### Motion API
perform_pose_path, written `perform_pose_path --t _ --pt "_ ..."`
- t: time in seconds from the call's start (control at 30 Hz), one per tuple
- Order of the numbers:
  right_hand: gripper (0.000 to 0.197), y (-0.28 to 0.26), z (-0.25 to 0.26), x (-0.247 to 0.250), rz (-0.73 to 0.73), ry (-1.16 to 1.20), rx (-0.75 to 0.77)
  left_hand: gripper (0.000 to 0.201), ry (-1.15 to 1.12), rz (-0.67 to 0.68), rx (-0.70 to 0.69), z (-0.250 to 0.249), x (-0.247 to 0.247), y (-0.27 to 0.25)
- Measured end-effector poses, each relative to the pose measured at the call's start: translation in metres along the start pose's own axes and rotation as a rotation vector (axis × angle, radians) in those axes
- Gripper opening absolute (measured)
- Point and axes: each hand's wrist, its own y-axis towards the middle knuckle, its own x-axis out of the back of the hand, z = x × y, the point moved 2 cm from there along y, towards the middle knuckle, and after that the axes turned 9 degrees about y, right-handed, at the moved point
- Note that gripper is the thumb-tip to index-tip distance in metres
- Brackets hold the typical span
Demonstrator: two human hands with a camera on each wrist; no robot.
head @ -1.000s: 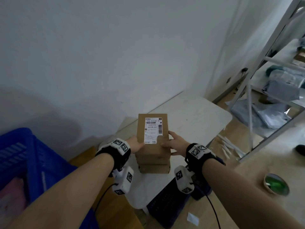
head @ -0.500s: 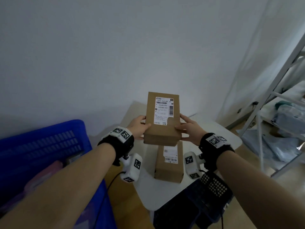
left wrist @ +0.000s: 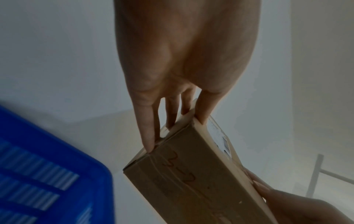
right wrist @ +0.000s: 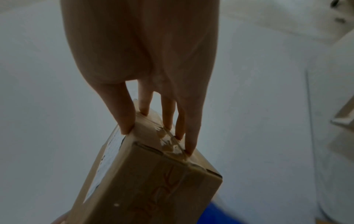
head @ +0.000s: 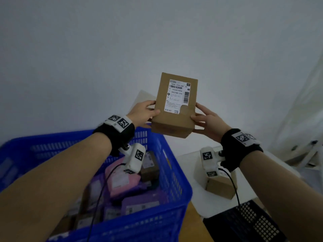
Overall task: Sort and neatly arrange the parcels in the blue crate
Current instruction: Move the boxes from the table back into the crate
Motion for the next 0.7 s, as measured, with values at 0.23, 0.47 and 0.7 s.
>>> perform_pose_path --t 0.23,0.47,0.7 --pt "0.060 -0.019 -0.052 -0.147 0.180 0.050 -0.087 0.054 0.072 -0.116 0.125 0.075 0.117 -0.101" --pt "0.065 -0.019 -0.114 -0.267 0.384 -0.004 -0.257 0.053 0.023 -0.206 0.346 0.152 0.196 -0.179" --pt "0.059 0.002 -0.169 -0.337 0.516 -0.104 -0.449 0.055 -0.026 -0.222 0.589 0.214 0.233 -0.194"
